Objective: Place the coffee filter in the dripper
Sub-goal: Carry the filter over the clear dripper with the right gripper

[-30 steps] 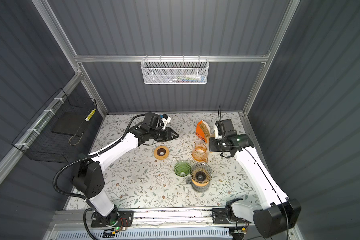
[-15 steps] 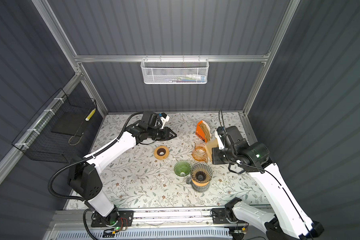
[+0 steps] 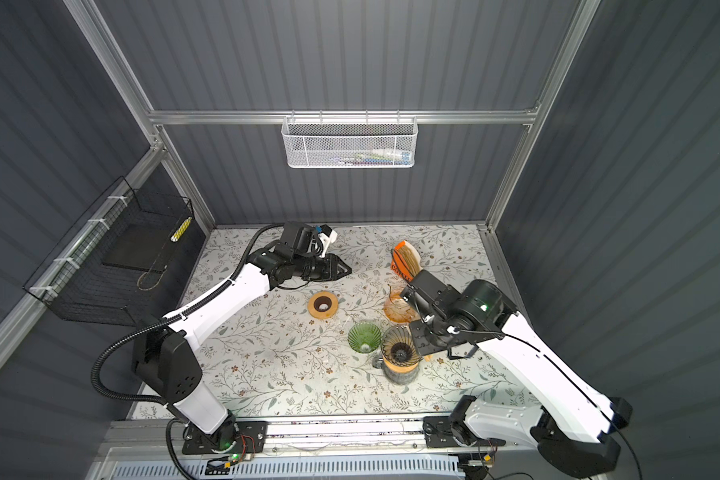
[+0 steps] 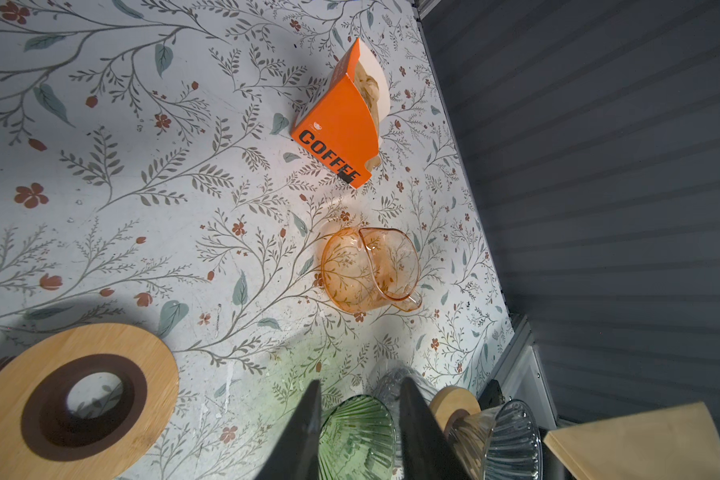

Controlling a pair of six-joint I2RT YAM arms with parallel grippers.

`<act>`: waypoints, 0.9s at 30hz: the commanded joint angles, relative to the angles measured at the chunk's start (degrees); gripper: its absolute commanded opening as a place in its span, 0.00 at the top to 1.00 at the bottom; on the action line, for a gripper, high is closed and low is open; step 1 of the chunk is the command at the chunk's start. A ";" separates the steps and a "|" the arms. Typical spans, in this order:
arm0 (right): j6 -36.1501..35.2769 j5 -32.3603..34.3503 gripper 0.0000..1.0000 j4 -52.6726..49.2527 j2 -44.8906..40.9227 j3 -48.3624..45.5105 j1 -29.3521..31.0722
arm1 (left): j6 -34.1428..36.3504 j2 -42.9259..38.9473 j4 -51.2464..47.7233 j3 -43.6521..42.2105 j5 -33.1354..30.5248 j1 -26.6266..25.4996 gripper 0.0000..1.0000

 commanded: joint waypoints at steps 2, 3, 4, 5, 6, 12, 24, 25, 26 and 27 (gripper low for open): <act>1.78 1.57 1.00 -0.95 2.21 -0.14 1.34 | 1.36 -2.23 -0.72 -1.27 -0.47 0.43 0.67; 1.79 1.36 1.00 -0.49 2.63 -0.27 1.49 | 1.24 -2.18 -0.53 -1.35 -0.39 0.43 0.68; 1.71 1.04 1.00 -0.05 3.22 -0.48 1.62 | 1.18 -2.22 -0.34 -1.56 -0.17 0.43 0.67; 1.61 0.86 1.00 0.16 3.84 -0.58 1.71 | 1.13 -2.31 -0.18 -1.68 0.04 0.43 0.68; 1.61 0.76 1.00 0.17 4.40 -0.58 1.87 | 1.18 -2.32 -0.18 -1.79 0.20 0.43 0.67; 2.05 0.15 1.00 -0.71 6.23 -0.75 2.56 | 1.82 -3.10 -0.44 -3.06 -0.37 0.43 0.68; 2.92 -1.11 1.00 -0.45 8.40 -2.23 3.38 | 2.48 -3.63 -0.48 -3.87 -0.19 0.43 0.68; 2.97 -1.04 1.00 -0.51 8.69 -2.34 3.41 | 2.65 -3.87 -0.57 -3.87 -0.28 0.43 0.68; 3.01 -1.07 1.00 -0.61 8.96 -2.42 3.60 | 2.75 -4.10 -0.69 -3.87 -0.41 0.43 0.67; 3.09 -1.05 1.00 -0.62 9.23 -2.43 3.69 | 2.82 -4.31 -0.61 -3.87 -0.45 0.43 0.67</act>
